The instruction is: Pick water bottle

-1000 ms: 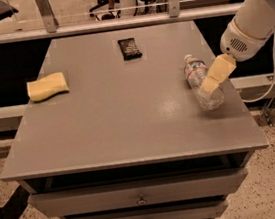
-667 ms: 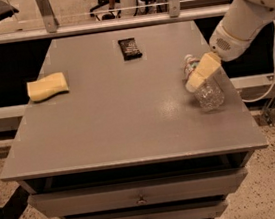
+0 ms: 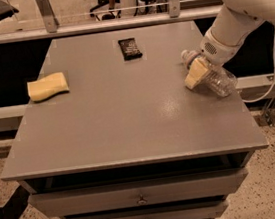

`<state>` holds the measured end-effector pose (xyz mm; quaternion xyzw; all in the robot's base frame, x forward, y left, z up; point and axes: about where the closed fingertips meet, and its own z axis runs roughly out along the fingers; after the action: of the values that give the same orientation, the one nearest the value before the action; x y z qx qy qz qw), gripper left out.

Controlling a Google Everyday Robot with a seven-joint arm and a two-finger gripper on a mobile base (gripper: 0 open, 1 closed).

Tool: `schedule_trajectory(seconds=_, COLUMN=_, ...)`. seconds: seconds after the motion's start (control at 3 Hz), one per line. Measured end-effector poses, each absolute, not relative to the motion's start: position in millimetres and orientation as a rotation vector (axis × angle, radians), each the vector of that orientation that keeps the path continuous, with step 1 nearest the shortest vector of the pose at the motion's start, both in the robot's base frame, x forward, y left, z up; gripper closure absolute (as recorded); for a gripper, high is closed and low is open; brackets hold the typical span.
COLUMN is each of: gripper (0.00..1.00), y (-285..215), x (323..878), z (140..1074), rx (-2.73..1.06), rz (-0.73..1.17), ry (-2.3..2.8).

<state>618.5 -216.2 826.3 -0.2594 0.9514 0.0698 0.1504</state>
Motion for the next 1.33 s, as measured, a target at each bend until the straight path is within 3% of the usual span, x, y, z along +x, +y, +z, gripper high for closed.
schedule_trajectory(seconds=0.33, gripper=0.85, y=-216.1, x=618.6, z=832.4, rx=-0.745, rz=0.201, ry=2.732)
schedule_trajectory(seconds=0.67, gripper=1.0, y=-216.1, x=618.6, z=832.7, rx=-0.745, rz=0.201, ry=2.732)
schedule_trajectory(seconds=1.0, gripper=1.0, y=-216.1, x=618.6, z=832.8, rx=-0.745, rz=0.201, ry=2.732)
schedule_trajectory(seconds=1.33, gripper=1.0, y=-196.5, x=649.1, z=862.1, rx=-0.812, rz=0.343, ry=2.502)
